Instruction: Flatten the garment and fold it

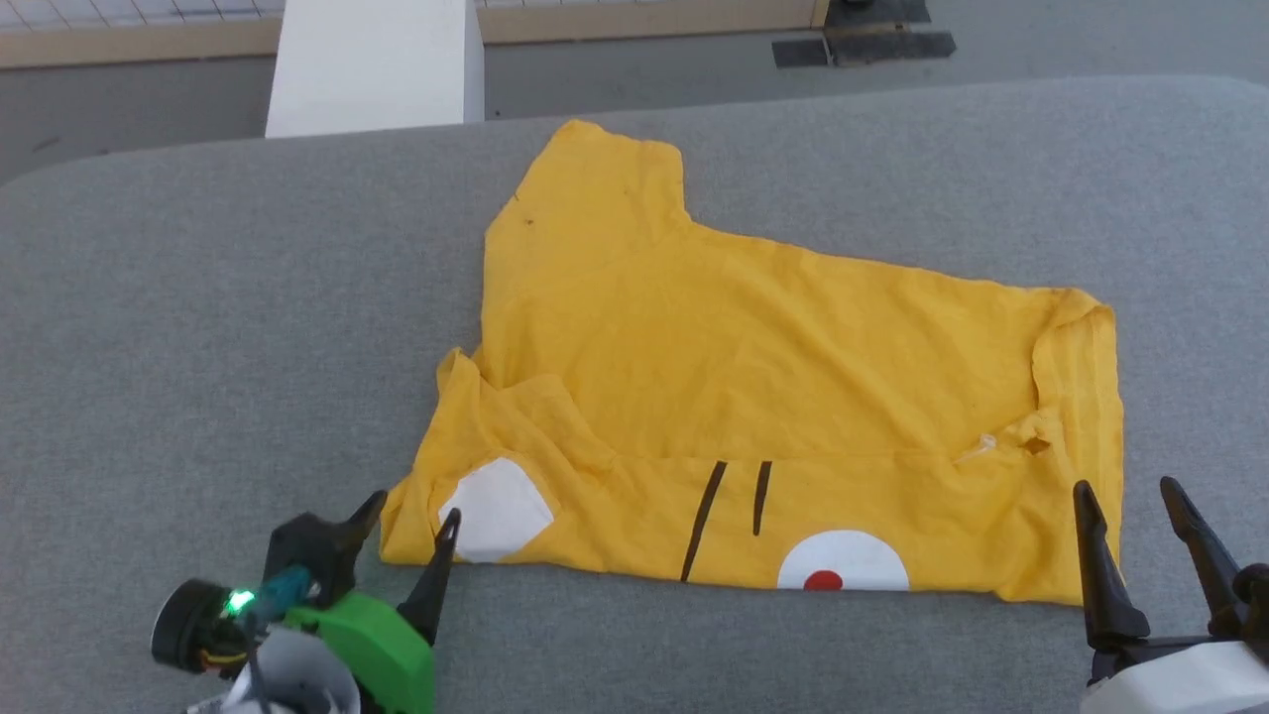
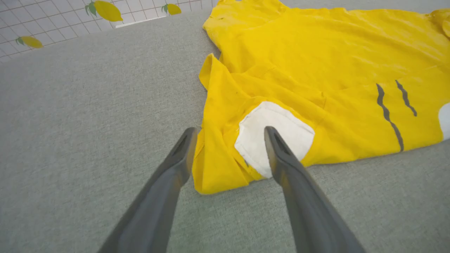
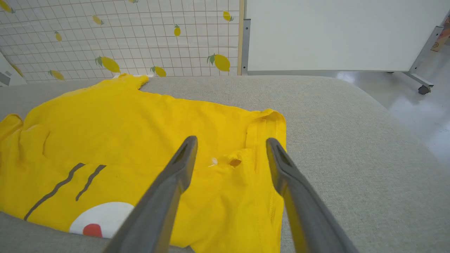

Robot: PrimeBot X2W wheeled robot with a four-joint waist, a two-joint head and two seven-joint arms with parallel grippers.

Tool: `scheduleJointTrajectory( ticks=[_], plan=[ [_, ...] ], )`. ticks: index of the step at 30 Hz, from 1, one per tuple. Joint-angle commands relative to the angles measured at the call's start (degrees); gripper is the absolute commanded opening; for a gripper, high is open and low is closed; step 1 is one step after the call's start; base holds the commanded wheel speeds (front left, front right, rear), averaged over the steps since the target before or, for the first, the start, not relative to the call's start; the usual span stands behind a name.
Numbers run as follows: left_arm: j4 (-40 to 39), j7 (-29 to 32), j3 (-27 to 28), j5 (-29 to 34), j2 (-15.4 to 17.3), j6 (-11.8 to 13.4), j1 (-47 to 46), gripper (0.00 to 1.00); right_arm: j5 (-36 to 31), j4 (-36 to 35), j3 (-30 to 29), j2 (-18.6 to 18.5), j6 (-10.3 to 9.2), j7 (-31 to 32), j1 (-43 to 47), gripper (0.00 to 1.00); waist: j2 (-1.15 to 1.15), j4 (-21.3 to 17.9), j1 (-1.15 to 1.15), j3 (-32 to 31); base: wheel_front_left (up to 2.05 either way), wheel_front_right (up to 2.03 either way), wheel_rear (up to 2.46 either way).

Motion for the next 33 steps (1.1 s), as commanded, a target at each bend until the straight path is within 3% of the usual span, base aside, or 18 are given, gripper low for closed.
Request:
scheduleJointTrajectory(
  ticks=[1, 13, 16, 17, 18, 25, 33],
  plan=[
    [0.76, 1.45, -0.35, 0.24, 0.05, -0.13, -1.72, 1.0, -0.3, 0.42, 0.26, 0.24, -0.08, -0.49, -1.04, 1.0, 0.0, -0.46, 0.0, 1.66, 0.0, 0.0, 0.0],
    [8.39, 8.9, 0.33, -0.49, -0.76, 4.28, -3.77, 1.0, -0.63, 2.22, 1.27, 0.56, -0.08, -1.05, -2.81, 1.0, 0.0, -1.72, 0.0, 5.01, 0.0, 0.0, 0.0],
    [9.13, 10.31, 0.12, -2.7, -1.95, 3.81, -3.12, 1.0, -0.57, 2.46, 1.58, 0.45, -0.08, -0.94, -3.12, 1.0, 0.0, -1.71, 0.0, 5.38, 0.0, 0.0, 0.0],
    [9.26, 10.74, -0.06, -3.34, -2.2, 3.4, -3.01, 0.38, -0.52, 2.54, 1.74, 0.37, -0.08, -0.87, -3.2, 1.0, 0.0, -1.68, 0.0, 5.46, 0.0, 0.0, 0.0],
    [9.35, 11.08, -0.2, -4.08, -2.47, 2.89, -2.92, 0.0, -0.44, 2.61, 2.04, 0.18, -0.08, -0.73, -3.35, 1.0, 0.0, -1.65, 0.0, 5.56, 0.0, 0.0, 0.0],
    [7.34, 9.51, 1.48, -6.9, -2.61, 2.02, -1.84, 0.0, 1.61, 2.0, 2.21, -3.16, -0.08, 2.47, -5.56, 1.0, 0.0, -1.86, 0.0, 6.0, 0.0, 0.0, 0.0],
    [2.03, 8.3, 2.75, -7.14, -1.71, 3.58, 0.71, 0.0, 3.79, 6.44, -0.64, -5.46, -0.08, 15.81, -3.77, 1.0, 0.0, -1.44, 0.0, 6.51, 0.0, 0.0, 0.0]
  ],
)
